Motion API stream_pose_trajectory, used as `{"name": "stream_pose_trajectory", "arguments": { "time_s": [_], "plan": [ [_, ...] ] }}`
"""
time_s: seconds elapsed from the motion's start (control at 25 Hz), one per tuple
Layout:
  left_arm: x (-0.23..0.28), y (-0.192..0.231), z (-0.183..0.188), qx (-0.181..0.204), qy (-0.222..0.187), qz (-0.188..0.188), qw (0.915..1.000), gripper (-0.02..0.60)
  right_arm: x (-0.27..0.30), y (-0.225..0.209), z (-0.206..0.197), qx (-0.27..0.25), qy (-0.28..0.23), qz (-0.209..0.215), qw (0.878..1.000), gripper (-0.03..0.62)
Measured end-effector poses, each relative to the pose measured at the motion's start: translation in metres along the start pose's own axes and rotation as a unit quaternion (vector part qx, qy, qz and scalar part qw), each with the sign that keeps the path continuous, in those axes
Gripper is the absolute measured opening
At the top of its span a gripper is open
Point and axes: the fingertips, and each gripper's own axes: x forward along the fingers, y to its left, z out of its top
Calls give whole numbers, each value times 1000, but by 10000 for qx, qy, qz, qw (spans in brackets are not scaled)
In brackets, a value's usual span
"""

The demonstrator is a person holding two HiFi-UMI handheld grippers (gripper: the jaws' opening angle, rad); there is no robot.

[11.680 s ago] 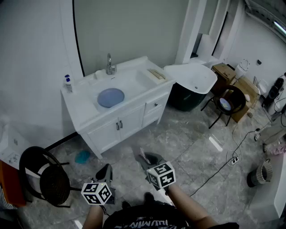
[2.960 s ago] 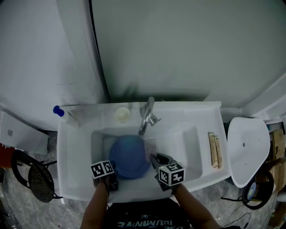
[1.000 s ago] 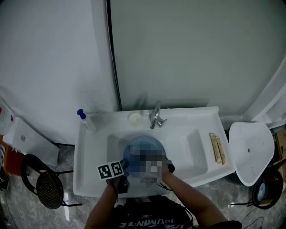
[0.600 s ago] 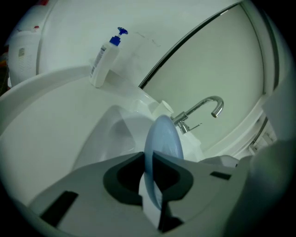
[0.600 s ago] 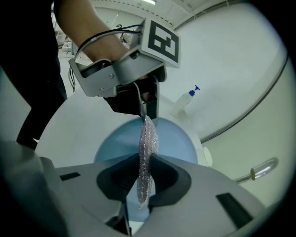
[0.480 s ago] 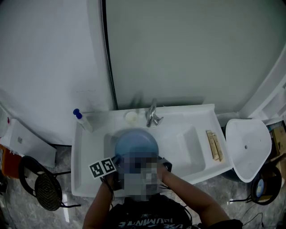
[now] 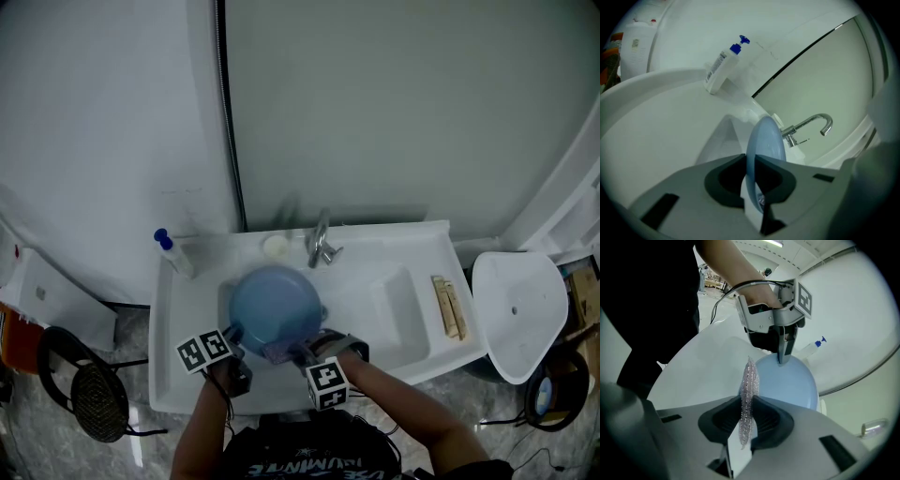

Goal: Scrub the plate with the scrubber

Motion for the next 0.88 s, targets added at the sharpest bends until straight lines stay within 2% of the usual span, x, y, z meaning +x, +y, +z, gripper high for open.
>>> {"name": "stream_pose_trajectory", "arguments": {
  "time_s": [0.2,0.36,0.48,0.6,0.76,0.88],
  "plan": [
    [1,2,-6,-68,55,-22,10000,35,-13,-10,-4,161,-84,-215,9996,77],
    [1,-5,-12,-39,141,-133,9998,35,-25,-46,-12,511,-64,-777,9956,77],
    [1,-10,-18,126,275,-179,9994,35,-31,-80,-25,731,130,-1293,9888,77],
    [-1,-17,-26,254,398,-250,9986,35,-32,-104,-31,1025,192,-1632,9811,77],
    [-5,-25,-36,269,400,-351,9982,35,-26,-116,-42,1303,358,-1852,9734,77],
    [-9,-28,-36,312,389,-359,9981,35,-24,-119,-47,1281,534,-1934,9713,77]
  ]
}}
